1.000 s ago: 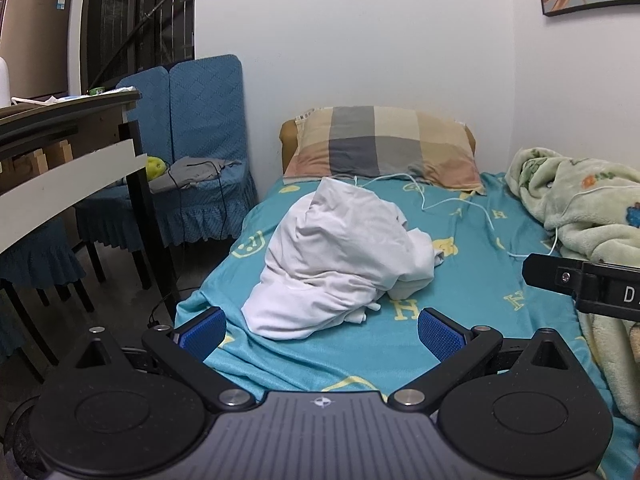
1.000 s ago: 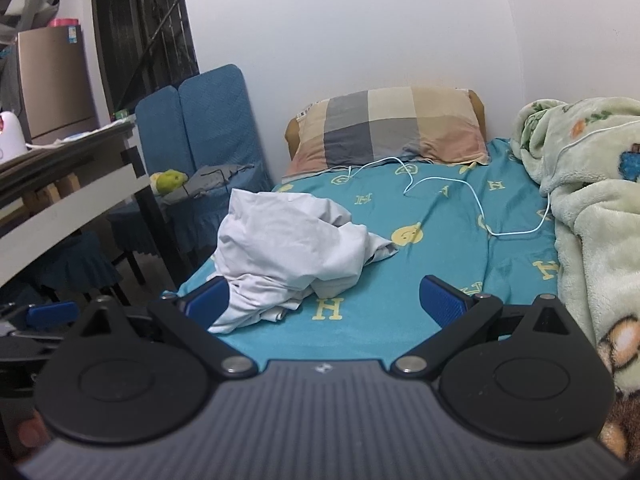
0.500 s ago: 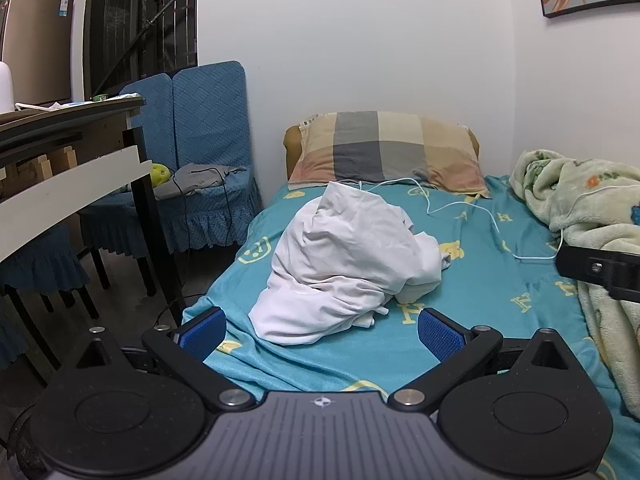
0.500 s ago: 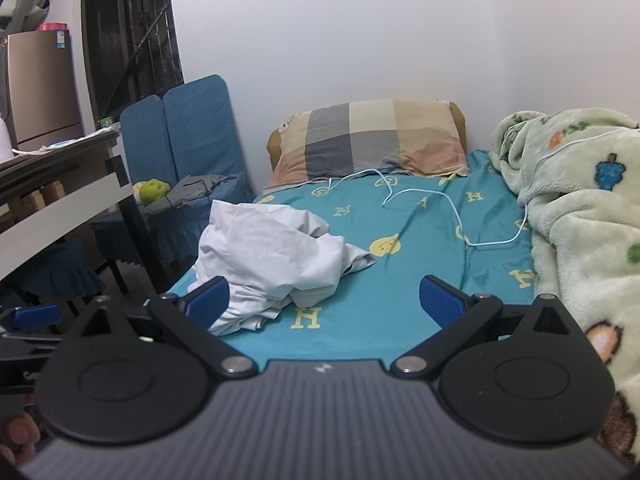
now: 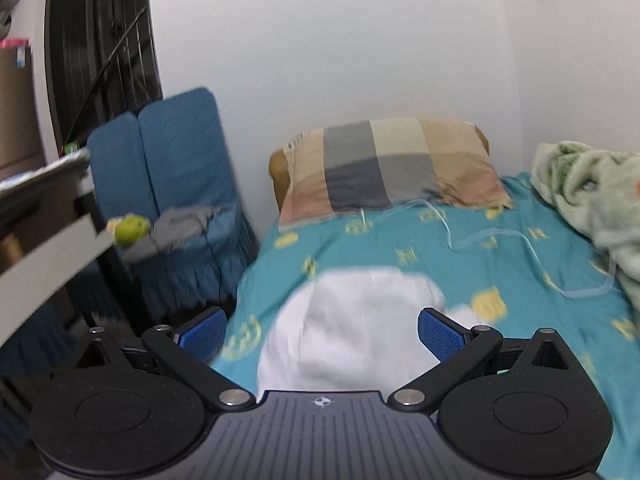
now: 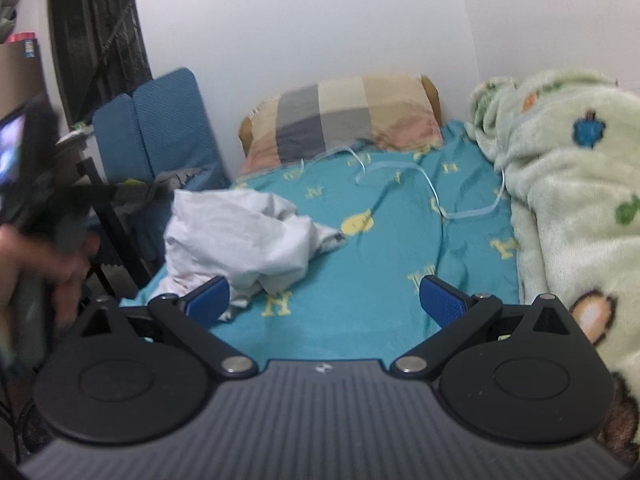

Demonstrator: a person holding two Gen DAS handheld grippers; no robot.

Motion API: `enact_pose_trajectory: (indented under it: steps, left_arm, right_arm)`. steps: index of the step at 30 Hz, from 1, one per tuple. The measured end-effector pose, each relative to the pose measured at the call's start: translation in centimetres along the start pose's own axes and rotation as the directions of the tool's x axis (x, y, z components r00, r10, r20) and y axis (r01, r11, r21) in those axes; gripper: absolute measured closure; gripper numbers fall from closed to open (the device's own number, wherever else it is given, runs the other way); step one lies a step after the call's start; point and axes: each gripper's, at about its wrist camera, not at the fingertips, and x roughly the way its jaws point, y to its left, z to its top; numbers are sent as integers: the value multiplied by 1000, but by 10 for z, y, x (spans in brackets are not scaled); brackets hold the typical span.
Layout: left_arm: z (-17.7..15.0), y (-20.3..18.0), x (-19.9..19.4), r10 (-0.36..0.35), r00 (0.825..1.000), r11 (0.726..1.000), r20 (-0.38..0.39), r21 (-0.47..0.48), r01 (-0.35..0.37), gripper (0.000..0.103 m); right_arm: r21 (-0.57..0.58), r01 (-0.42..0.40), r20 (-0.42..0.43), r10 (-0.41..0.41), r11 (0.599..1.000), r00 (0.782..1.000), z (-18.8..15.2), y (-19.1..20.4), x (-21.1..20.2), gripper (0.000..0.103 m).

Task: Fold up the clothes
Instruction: 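Lower the left gripper onto the white shirt and pinch a fold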

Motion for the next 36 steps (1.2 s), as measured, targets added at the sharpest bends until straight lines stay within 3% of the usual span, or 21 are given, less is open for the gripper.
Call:
enact_pose_trajectory:
  steps: [6, 9, 10, 12, 14, 15, 17, 21, 24, 26, 28, 32, 34, 36]
  left_arm:
    - [31, -15, 114, -30, 996, 998, -81, 51, 34, 2]
    - [27, -19, 161, -82, 975, 992, -205, 81, 100, 7]
    - [24, -21, 174, -100, 963, 988, -251, 92, 126, 14]
    - [12, -23, 189, -109, 942, 981, -317, 120, 154, 38]
    - [1, -21, 194, -106, 931, 984, -349, 101, 150, 93]
    - [-4, -17, 194, -106, 929, 988, -356, 65, 138, 97]
    - [-9, -9, 178, -146, 928, 988, -343, -1, 155, 98]
    - [-1, 0, 109, -192, 950, 980, -246, -2, 198, 99]
    - [4, 10, 33, -256, 954, 966, -154, -12, 257, 100]
    - [-7, 11, -21, -297, 948, 955, -116, -26, 296, 100]
    - [-27, 13, -71, -342, 933, 939, -108, -68, 337, 100]
    - [-95, 8, -136, -408, 884, 912, -229, -151, 382, 99]
    - [-135, 2, -144, -427, 844, 903, -325, -202, 380, 99]
    - [-163, 0, -143, -419, 817, 907, -396, -219, 359, 99]
  right_arm:
    - [8, 18, -52, -18, 1000, 999, -7, -10, 35, 0]
    - [12, 16, -72, -15, 1000, 997, -9, -13, 49, 0]
    - [14, 14, -78, -12, 1000, 997, -10, -14, 53, 0]
    - [12, 11, -86, -10, 1000, 996, -12, -14, 57, 0]
    - [13, 5, -91, -4, 1000, 996, -13, -14, 59, 0]
    - [13, 1, -87, 0, 1000, 996, -13, -14, 58, 0]
    - [7, -7, -76, 8, 1000, 997, -12, -13, 56, 0]
    - [-16, -9, -24, 9, 1000, 1000, -9, -10, 43, 0]
    - [-20, -35, 13, 35, 999, 999, -5, -10, 31, 0]
    - [1, -89, 27, 88, 996, 996, -1, -12, 24, 0]
    - [27, -136, 24, 135, 990, 991, 3, -13, 18, 0]
    - [56, -169, 7, 169, 984, 986, 6, -12, 7, 0]
    - [57, -178, 7, 178, 982, 984, 7, -10, 1, 0]
    - [51, -189, 13, 189, 981, 982, 6, -9, -3, 0]
